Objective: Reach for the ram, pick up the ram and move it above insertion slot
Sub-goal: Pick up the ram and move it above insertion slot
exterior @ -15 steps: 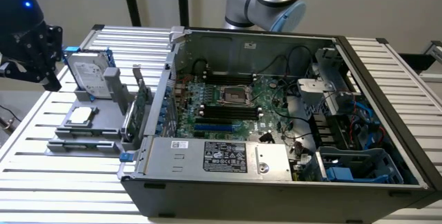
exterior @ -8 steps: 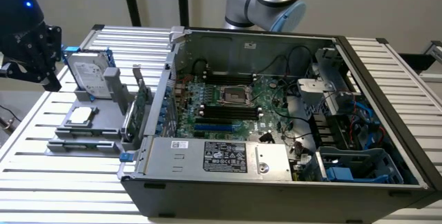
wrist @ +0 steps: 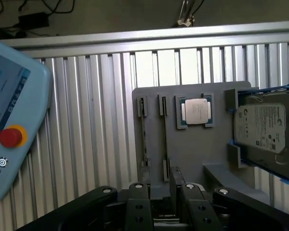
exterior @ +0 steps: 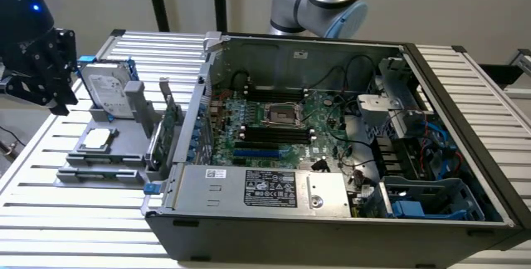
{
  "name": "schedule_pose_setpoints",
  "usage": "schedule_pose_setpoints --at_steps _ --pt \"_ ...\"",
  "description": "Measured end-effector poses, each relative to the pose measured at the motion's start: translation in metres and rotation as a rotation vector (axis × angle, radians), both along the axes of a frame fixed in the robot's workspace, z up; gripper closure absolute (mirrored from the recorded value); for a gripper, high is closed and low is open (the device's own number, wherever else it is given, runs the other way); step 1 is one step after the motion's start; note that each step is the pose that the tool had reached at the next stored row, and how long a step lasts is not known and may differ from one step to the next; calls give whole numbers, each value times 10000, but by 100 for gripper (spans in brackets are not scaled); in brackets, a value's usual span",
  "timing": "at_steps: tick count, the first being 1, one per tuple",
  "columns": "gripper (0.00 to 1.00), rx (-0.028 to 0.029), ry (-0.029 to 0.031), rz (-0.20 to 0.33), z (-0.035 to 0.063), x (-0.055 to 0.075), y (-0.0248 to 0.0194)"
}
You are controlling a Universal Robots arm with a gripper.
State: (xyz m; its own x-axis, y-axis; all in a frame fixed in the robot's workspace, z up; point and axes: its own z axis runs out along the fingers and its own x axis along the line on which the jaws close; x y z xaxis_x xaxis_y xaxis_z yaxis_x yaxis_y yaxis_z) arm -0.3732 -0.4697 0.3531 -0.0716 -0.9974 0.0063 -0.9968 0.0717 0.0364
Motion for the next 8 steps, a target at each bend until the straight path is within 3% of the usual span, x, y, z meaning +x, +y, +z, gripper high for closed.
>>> schedule_pose_setpoints --at_steps 5,8 --pt "69 3 -81 31 -89 0 0" --pt "69 2 -90 57 -143 0 0"
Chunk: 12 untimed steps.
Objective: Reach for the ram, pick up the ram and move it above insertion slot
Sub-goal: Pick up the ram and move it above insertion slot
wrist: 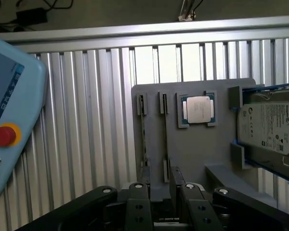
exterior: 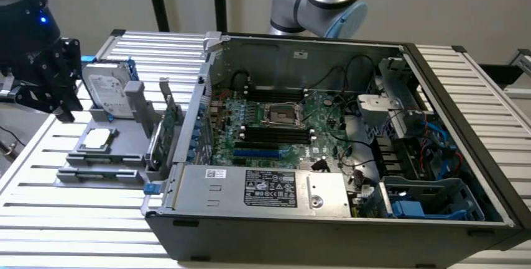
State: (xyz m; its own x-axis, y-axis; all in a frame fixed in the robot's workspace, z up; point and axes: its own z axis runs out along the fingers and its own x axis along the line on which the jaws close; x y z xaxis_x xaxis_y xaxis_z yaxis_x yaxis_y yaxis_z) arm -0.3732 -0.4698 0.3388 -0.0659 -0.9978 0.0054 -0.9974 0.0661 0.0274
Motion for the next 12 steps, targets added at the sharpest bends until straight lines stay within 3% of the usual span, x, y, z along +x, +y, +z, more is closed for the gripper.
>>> schedule_pose_setpoints --at_steps 12 --pt "69 2 -2 94 -218 0 -6"
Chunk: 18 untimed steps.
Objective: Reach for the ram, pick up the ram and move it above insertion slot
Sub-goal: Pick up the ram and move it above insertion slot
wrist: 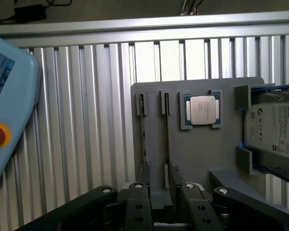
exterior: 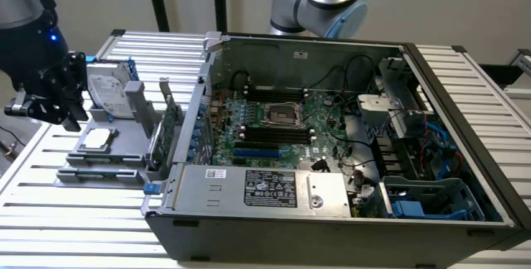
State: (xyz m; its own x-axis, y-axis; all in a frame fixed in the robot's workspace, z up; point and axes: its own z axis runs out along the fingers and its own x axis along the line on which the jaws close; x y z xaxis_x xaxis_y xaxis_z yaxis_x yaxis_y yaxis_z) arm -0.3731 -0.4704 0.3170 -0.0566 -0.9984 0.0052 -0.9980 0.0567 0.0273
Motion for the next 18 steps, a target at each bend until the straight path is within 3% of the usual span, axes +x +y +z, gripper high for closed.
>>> schedule_pose_setpoints --at_steps 18 --pt "69 25 2 185 -327 -1 -102"
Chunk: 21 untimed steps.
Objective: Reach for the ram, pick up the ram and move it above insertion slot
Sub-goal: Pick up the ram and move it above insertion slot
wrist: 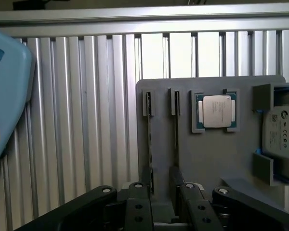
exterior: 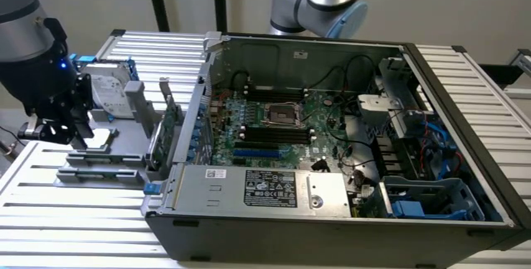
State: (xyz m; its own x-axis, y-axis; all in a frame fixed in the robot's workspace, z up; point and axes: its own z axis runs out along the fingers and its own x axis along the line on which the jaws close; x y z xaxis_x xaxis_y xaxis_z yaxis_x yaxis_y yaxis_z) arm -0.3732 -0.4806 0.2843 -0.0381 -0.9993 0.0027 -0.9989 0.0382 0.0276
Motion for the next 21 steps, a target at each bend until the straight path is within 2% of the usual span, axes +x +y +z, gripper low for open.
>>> schedule_pose_setpoints --at_steps 11,21 --pt "69 43 -1 62 -201 0 -73" --pt "69 96 -1 145 -383 0 -93"
